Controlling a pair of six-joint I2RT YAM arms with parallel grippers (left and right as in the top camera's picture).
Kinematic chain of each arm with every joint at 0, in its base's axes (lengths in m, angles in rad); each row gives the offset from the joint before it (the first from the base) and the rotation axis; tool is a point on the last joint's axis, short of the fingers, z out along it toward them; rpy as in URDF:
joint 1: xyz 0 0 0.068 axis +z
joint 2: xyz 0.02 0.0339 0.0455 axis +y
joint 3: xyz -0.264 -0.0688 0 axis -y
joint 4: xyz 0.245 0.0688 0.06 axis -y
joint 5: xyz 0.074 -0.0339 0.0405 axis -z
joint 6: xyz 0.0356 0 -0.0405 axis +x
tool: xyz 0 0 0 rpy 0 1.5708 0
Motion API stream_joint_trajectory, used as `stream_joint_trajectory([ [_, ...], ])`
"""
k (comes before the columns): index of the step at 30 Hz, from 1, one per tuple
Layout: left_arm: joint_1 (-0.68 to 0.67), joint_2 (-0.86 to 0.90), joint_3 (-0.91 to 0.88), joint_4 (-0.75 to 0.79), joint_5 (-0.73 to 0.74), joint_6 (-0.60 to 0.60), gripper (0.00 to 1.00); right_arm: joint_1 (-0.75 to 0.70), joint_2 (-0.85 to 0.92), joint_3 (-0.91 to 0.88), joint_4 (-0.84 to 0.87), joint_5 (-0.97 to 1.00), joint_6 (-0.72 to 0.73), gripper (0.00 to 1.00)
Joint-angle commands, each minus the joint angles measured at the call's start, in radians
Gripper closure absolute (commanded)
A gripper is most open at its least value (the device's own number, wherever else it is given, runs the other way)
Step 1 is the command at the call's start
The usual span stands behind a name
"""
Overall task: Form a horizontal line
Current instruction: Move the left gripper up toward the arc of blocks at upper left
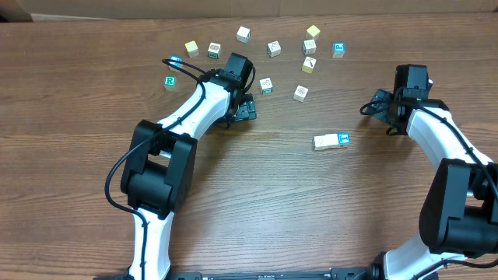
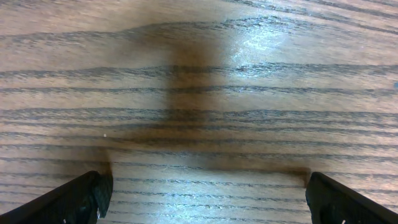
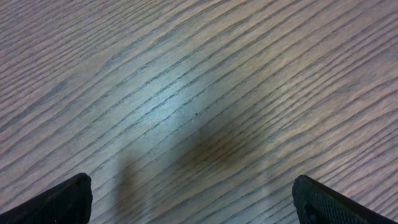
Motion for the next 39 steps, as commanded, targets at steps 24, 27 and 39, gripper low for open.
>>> stream_joint_trajectory([
  [24,0.004,-0.028,0.008,-0.002,-0.016,0.019,0.00,-0.002,-0.001,0.013,0.006,0.006,-0.002,0.00],
  [27,0.004,-0.028,0.008,-0.002,-0.016,0.019,0.00,-0.002,-0.001,0.013,0.006,0.006,-0.001,0.00],
  [39,0.007,-0.032,0.018,0.025,0.022,0.028,0.01,-0.002,-0.001,0.013,0.006,0.006,-0.001,0.00],
])
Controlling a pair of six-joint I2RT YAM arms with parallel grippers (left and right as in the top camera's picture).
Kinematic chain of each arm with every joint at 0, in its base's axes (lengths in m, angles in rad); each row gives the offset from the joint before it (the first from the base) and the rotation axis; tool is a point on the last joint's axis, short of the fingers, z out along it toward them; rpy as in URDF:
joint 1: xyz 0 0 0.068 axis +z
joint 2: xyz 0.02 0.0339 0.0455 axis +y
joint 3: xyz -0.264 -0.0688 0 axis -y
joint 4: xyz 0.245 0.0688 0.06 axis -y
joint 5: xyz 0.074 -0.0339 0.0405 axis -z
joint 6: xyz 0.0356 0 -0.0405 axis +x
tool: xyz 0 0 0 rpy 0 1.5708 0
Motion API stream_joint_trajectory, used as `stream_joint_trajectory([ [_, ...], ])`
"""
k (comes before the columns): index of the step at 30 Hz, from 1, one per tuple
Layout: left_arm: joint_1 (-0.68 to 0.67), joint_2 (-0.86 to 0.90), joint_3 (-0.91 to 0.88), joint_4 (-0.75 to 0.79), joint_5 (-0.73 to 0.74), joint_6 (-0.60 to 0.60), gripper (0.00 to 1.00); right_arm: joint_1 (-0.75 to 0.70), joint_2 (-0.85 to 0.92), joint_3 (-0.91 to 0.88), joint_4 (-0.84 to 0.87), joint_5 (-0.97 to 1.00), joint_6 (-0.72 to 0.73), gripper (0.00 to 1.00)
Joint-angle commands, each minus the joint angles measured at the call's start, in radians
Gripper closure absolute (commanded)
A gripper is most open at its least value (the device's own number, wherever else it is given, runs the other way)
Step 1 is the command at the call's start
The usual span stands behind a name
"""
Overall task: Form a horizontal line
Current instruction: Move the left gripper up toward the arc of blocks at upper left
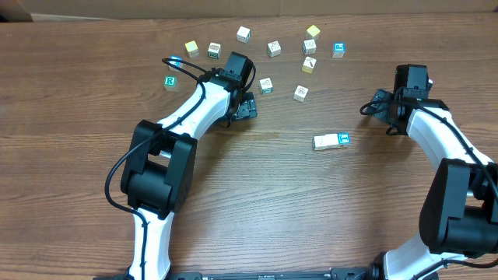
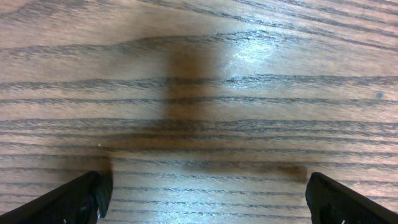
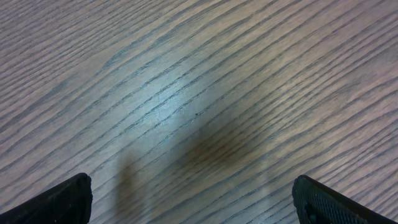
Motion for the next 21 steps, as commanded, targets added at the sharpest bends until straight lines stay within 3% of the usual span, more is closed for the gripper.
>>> stream_joint_trajectory([
  [1,0.010,-0.032,0.027,0.000,0.029,0.027,0.01,-0.001,-0.001,0.013,0.006,0.005,0.000,0.00],
  [5,0.024,-0.032,0.101,-0.055,0.054,0.031,0.00,-0.001,-0.001,0.013,0.006,0.005,0.000,0.00],
  [12,0.043,-0.032,0.399,-0.257,0.051,0.098,0.00,-0.001,-0.001,0.013,0.006,0.005,-0.001,0.00],
  [18,0.041,-0.032,0.608,-0.291,0.073,0.097,0.00,-0.001,-0.001,0.013,0.006,0.005,0.000,0.00],
  [20,0.039,-0.032,0.622,-0.258,0.106,0.097,0.62,-0.001,-0.001,0.013,0.006,0.005,-0.001,0.00],
  [21,0.038,-0.032,0.622,-0.246,0.114,0.097,0.82,-0.001,-0.001,0.013,0.006,0.005,0.000,0.00],
])
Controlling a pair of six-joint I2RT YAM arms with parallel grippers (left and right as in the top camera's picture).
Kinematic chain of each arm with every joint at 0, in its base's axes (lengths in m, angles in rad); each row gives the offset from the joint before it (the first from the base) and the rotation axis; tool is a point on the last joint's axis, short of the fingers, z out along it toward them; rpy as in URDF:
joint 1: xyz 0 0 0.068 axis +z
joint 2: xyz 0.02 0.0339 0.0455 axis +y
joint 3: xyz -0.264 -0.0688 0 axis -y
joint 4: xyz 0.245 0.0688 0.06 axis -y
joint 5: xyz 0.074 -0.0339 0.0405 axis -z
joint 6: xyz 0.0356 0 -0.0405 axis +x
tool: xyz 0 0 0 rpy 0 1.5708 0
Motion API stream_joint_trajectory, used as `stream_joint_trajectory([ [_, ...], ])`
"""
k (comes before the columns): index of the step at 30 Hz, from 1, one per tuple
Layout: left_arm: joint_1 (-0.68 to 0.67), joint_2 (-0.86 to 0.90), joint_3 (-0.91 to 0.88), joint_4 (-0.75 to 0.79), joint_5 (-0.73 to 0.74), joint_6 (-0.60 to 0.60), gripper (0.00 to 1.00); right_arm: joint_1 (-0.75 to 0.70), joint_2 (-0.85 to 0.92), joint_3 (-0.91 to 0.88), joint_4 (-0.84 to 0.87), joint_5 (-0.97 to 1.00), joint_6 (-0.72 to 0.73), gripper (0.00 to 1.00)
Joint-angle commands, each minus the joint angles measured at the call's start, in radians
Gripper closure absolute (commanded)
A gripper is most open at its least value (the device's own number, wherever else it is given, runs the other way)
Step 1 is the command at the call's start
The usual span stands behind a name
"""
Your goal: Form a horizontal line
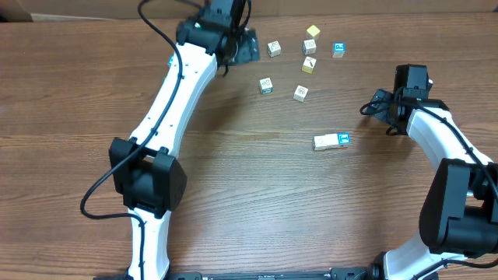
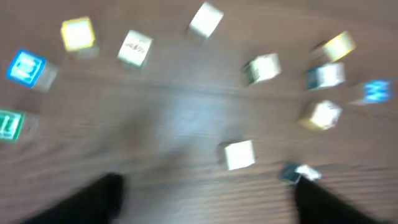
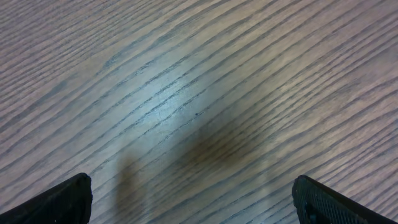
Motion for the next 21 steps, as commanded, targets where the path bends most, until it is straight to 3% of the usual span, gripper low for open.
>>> stream_joint_trajectory([
  [1,-0.003,-0.020,0.025,0.021,0.054,0.021,0.93,-0.001,-0.001,0.013,0.006,0.005,0.000,0.00],
  [2,-0.005,-0.017,0.024,0.026,0.053,0.021,0.96,-0.001,-0.001,0.013,0.006,0.005,0.000,0.00],
  [3,-0.008,-0.016,0.022,0.033,0.053,0.021,0.87,-0.001,-0.001,0.013,0.006,0.005,0.000,0.00],
  [5,-0.013,-0.010,0.018,0.050,0.053,0.021,0.60,-0.001,-0.001,0.013,0.006,0.005,0.000,0.00],
  [8,-0.023,0.002,0.000,0.085,0.055,0.017,0.58,-0.001,-0.001,0.013,0.006,0.005,-0.001,0.00],
  [16,-0.072,0.004,-0.135,0.264,0.052,0.017,0.29,-0.001,-0.001,0.013,0.006,0.005,0.000,0.00],
  [21,-0.084,0.004,-0.224,0.375,-0.022,0.017,0.26,-0.001,-0.001,0.013,0.006,0.005,0.000,0.00],
])
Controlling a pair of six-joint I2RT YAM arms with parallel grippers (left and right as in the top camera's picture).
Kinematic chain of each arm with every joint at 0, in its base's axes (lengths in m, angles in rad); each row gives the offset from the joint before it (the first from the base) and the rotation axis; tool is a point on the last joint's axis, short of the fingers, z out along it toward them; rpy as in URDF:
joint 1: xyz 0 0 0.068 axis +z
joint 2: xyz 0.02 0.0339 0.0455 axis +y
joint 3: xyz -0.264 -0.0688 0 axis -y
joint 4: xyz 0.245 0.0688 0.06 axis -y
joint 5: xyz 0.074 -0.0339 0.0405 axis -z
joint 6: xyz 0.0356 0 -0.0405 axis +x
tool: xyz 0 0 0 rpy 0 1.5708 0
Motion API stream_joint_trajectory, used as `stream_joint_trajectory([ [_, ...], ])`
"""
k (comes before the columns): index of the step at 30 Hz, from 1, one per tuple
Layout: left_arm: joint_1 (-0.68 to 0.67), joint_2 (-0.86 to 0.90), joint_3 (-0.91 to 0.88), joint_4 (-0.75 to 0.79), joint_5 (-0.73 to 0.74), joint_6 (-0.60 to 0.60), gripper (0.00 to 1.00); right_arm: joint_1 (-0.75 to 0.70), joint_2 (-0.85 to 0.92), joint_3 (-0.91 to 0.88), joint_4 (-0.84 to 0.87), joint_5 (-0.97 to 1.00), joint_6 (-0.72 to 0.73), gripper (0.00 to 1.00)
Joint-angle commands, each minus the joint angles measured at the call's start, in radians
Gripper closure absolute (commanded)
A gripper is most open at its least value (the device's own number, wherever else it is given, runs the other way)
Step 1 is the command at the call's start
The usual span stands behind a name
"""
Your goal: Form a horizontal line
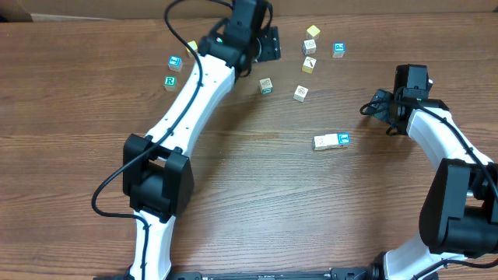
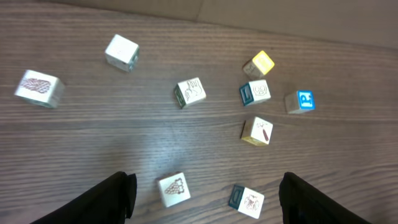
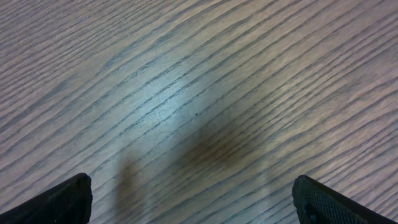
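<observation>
Several small picture cubes lie scattered at the far side of the table. A short row of two cubes (image 1: 331, 141) lies right of centre. My left gripper (image 1: 263, 43) hangs open, high over the scatter. Its wrist view looks down on a grape cube (image 2: 174, 189) and a green-edged cube (image 2: 247, 200) between its fingers (image 2: 112, 198), with a yellow cube (image 2: 262, 63) and a blue cube (image 2: 300, 101) farther off. My right gripper (image 1: 381, 105) is open, low over bare wood, with nothing between its fingers (image 3: 62, 198).
A blue cube (image 1: 174, 62) and a green R cube (image 1: 170, 80) lie left of the left arm. The far table edge (image 1: 373, 14) runs just behind the cubes. The wood table (image 1: 257, 202) stretches toward the near side.
My left gripper has moved a little to the right above the far cubes, still open. Its wrist view was blurred and is sharp now. The right arm has not moved.
My left gripper stood open, low over bare wood near the table's middle, for the first two moments. Then it was raised and reaching over the far cubes, and now it hangs slightly farther right. The right gripper stayed open in place and no cube shifted.
</observation>
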Motion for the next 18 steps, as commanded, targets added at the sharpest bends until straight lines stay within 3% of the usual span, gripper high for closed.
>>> stream_joint_trajectory([
  [1,-0.003,0.010,-0.048,0.034,-0.082,0.000,0.26,-0.002,-0.001,0.013,0.006,0.005,-0.001,0.00],
  [7,0.020,0.010,-0.068,0.031,-0.209,0.008,0.20,-0.002,-0.001,0.013,0.006,0.005,-0.001,0.00],
  [12,0.061,0.010,-0.068,0.028,-0.216,0.077,0.18,-0.002,-0.001,0.013,0.006,0.005,-0.001,0.00],
  [18,0.122,0.010,-0.068,0.016,-0.211,0.080,0.16,-0.002,-0.001,0.013,0.006,0.005,-0.001,0.00],
])
